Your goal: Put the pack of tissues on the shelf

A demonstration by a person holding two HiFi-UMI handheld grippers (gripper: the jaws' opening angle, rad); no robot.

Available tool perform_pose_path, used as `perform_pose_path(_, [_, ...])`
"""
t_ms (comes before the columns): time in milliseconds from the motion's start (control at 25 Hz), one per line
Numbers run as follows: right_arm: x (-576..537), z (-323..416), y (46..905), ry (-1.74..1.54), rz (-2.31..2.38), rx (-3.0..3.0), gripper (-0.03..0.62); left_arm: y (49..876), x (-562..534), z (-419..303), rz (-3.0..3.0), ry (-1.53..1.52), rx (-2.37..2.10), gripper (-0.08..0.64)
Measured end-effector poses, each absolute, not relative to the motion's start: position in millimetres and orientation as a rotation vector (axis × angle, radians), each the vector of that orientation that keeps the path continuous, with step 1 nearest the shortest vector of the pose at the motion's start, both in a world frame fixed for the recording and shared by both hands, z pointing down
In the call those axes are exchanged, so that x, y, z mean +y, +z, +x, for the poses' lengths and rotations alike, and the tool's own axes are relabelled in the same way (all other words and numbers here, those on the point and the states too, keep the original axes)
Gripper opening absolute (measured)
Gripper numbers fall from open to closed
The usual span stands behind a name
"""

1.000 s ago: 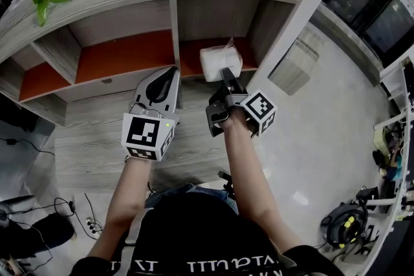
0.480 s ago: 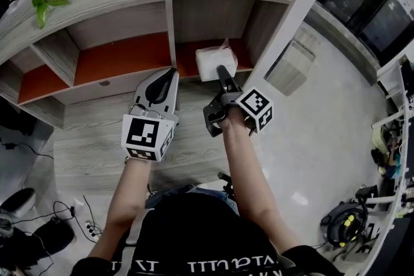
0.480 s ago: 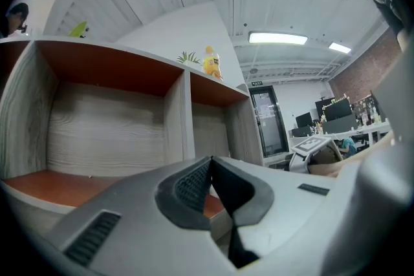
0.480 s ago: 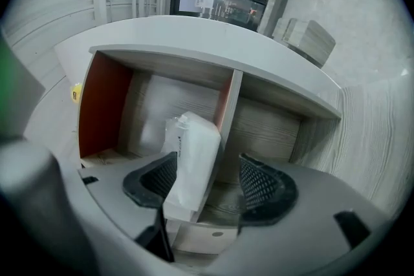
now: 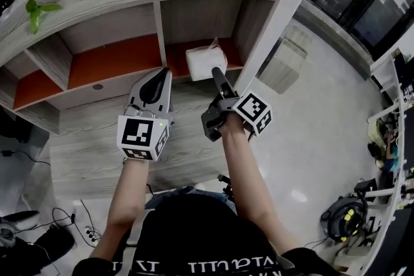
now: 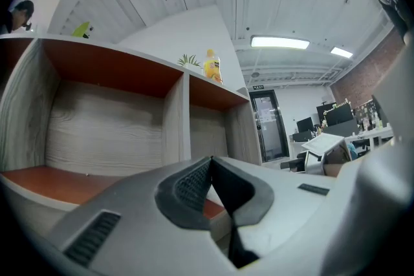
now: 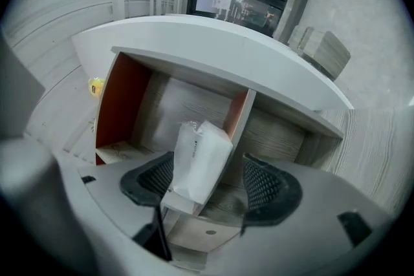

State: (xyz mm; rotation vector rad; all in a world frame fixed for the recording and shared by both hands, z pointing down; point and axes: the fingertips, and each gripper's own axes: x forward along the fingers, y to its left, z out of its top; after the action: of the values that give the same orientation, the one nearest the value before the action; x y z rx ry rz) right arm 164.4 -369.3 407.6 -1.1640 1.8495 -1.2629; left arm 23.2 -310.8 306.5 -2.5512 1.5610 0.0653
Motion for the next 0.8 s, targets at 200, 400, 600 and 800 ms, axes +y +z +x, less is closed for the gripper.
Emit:
perform_pose_path(200, [-359.2,161.5,401.0,-1.184,-1.242,1.982,0.322,305.4,-305.6,25.3,-2.549,0.077,1.558,0.012])
perform_pose_path(400, [-350.0,158.6,398.6,-1.031,-1.395,2.165,0.221,305.1,-302.4,24.6,-2.543,0.082,1.56,0.012])
perform_pose_path(600, [-345.2,151.4,391.6,-0.868,-1.467,2.327,0.149,304.7,-301.1,22.7,-2.542,0.084,1.563,0.012])
perform_pose_path(800, [-341.3,145.5,393.9,-0.651,-1.626,2.531,0.132,305.0,-299.6,24.0,-2.546,0.084,1.557,0.012])
